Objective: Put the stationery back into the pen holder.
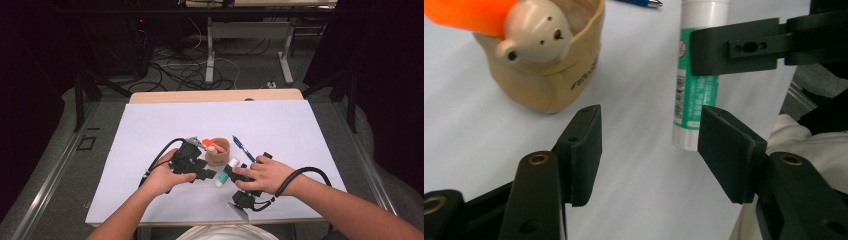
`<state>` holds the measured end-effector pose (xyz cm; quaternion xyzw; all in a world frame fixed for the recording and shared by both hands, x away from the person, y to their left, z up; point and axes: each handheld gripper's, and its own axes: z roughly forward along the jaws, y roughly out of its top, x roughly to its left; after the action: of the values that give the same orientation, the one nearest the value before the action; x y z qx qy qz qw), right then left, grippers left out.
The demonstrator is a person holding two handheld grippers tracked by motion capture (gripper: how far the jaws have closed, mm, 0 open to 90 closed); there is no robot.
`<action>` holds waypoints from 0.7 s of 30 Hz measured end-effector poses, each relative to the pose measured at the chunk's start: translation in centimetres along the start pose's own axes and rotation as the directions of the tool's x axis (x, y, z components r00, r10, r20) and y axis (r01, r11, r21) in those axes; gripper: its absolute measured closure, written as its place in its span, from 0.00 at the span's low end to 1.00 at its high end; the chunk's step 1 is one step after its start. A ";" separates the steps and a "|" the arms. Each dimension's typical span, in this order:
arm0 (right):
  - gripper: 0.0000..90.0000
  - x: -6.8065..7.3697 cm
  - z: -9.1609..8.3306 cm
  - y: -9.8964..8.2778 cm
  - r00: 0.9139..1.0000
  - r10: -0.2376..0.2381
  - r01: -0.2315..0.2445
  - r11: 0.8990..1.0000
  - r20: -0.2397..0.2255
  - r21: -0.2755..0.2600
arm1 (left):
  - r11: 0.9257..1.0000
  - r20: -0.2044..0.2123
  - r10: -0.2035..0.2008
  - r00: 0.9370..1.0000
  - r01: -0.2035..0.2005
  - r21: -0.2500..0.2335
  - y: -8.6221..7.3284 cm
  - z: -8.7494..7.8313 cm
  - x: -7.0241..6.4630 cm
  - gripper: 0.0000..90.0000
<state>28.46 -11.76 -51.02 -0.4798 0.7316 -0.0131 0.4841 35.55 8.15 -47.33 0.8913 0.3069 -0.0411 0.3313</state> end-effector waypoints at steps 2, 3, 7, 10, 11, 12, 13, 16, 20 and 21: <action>0.73 0.0 0.0 0.0 1.000 -0.011 0.011 1.000 0.002 0.002 | 1.000 0.012 -0.003 1.000 0.003 0.006 0.2 0.2 -0.1 0.50; 0.73 0.1 0.0 0.1 1.000 -0.012 0.012 1.000 -0.001 0.001 | 1.000 0.017 -0.002 1.000 0.001 0.011 0.3 0.3 -0.2 0.50; 0.73 0.0 0.0 0.1 1.000 -0.018 0.018 1.000 0.006 0.003 | 1.000 0.035 -0.004 0.999 0.003 0.022 0.6 0.6 -0.3 0.50; 0.73 0.0 0.1 0.1 1.000 -0.023 0.023 1.000 0.014 0.004 | 0.999 0.043 0.001 0.999 -0.003 0.034 0.8 0.9 -0.5 0.51; 0.73 0.0 0.0 0.1 0.999 -0.033 0.033 0.999 0.012 0.008 | 0.999 0.046 0.002 0.999 -0.004 0.041 0.8 1.0 -0.5 0.51; 0.73 0.0 0.0 0.1 0.999 -0.037 0.037 0.999 -0.008 0.012 | 0.999 0.049 0.004 0.999 -0.006 0.044 0.8 1.1 -0.6 0.51; 0.73 0.1 0.0 0.2 1.000 -0.013 0.013 1.000 -0.016 0.012 | 0.999 0.051 0.008 0.999 -0.011 0.050 0.9 1.2 -0.7 0.51; 0.73 0.0 0.0 0.3 1.000 -0.023 0.023 1.000 -0.012 0.012 | 0.998 0.062 0.002 0.998 -0.006 0.061 1.2 1.7 -1.0 0.53; 0.73 0.0 0.1 0.3 1.000 -0.025 0.025 1.000 -0.001 0.000 | 0.996 0.069 0.014 0.997 -0.020 0.088 1.5 2.2 -1.3 0.56; 0.73 -0.1 0.1 0.3 1.000 -0.027 0.027 1.000 -0.004 0.003 | 0.995 0.068 0.017 0.998 -0.024 0.098 1.6 2.4 -1.4 0.57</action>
<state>28.35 -11.48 -51.18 -0.4889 0.7259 -0.0216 0.4833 35.66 5.02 -47.88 0.9078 0.2839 -0.0828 0.2972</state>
